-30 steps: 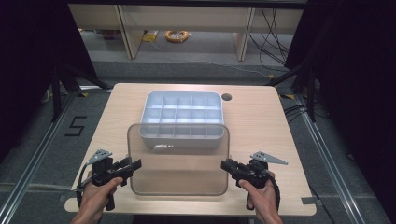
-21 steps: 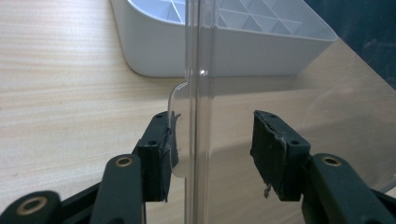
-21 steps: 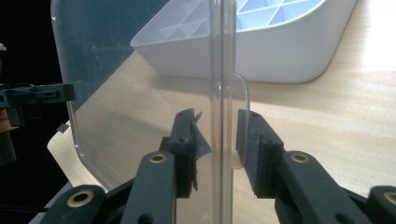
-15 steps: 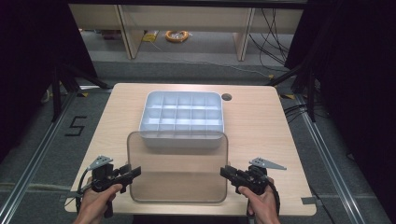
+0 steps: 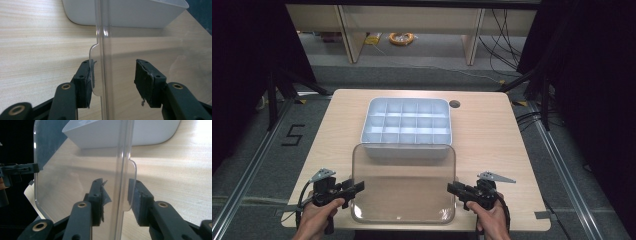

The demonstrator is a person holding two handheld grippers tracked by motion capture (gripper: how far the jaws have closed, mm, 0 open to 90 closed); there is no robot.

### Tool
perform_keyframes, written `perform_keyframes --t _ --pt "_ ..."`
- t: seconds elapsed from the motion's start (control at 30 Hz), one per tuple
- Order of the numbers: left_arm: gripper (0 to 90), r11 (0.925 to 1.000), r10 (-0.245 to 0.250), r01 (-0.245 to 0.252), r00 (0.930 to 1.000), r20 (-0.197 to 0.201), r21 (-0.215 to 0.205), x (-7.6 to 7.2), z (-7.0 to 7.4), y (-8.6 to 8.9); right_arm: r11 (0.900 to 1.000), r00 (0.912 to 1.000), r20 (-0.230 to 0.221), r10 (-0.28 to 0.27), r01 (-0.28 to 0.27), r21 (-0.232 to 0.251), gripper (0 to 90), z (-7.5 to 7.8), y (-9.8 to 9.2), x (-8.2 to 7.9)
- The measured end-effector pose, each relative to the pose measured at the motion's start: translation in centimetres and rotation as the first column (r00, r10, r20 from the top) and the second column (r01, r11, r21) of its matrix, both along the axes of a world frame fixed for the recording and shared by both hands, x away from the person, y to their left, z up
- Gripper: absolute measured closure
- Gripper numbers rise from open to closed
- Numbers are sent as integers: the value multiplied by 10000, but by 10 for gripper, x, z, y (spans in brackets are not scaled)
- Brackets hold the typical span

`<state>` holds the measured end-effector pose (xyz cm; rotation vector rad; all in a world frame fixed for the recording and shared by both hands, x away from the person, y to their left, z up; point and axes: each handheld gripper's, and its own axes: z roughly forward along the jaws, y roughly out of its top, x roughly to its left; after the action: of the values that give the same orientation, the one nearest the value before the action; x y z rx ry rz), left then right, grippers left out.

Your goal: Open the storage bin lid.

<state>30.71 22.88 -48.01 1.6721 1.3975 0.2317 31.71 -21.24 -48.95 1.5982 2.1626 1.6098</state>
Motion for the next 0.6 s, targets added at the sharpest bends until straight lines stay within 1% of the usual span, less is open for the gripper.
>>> perform_keyframes --t 0.03,0.07,0.1,0.13,0.17,0.2,0.23,0.27,0.3,0.33,0.37,0.4,0.43,0.47,0.5,0.53,0.57,0.6 --pt "493 10000 4 -4 10000 -35 52 0 -1 0 9999 10000 17 -4 4 -137 652 -1 0 1" --pt "493 10000 -58 58 10000 -61 41 1 -2 0 9999 9994 -337 -72 75 85 646 0 1 -1" --pt "493 9999 -115 114 9999 -124 -50 1 -4 1 9999 9999 -132 -41 39 -101 644 -2 1 0" --pt "492 9999 -140 141 9997 -196 42 2 -5 1 9999 10000 -69 -2 1 -163 642 -5 0 2" --pt "491 9999 -124 124 9996 -250 7 2 -7 1 9999 9998 -208 33 -35 -129 639 -5 -1 2" --pt "488 9999 -154 156 9995 -279 66 2 -8 1 9997 9999 -157 74 -77 -217 636 -8 -1 3" --pt "486 9999 -156 156 9995 -270 11 2 -10 0 9999 9992 -405 29 -35 -131 635 -8 -1 2" --pt "483 9998 -180 181 9992 -355 47 3 -12 1 9998 9993 -367 26 -33 -199 632 -10 -1 3" --pt "480 9997 -203 208 9991 -385 120 3 -13 1 9998 9988 -495 15 -25 -204 630 -11 0 3" --pt "480 9997 -156 163 9993 -336 204 3 -14 0 9998 9989 -450 129 -136 -165 629 -11 -1 2" --pt "478 9997 -91 98 9995 -298 216 2 -16 0 9997 9986 -538 3 -16 -233 625 -12 0 2" --pt "478 9996 -188 195 9992 -362 193 2 -16 1 9992 9988 -482 36 -55 -394 620 -11 1 2" --pt "478 9996 -175 182 9992 -355 207 2 -17 1 9990 9988 -492 47 -68 -439 618 -12 1 2" --pt "477 9993 -208 222 9988 -442 300 2 -16 1 9992 9979 -645 -75 50 -390 617 -12 2 2" --pt "478 9993 -206 220 9988 -444 315 2 -17 1 9994 9957 -920 -107 76 -337 616 -12 3 1" --pt "477 9992 -223 238 9987 -449 334 2 -17 1 9996 9962 -872 -17 -9 -292 614 -13 3 1" --pt "477 9993 -189 203 9989 -426 310 2 -18 1 9993 9946 -1038 -99 62 -357 611 -12 4 1" --pt "477 9992 -223 240 9984 -513 332 2 -18 1 9993 9949 -999 -106 71 -357 610 -13 4 1"
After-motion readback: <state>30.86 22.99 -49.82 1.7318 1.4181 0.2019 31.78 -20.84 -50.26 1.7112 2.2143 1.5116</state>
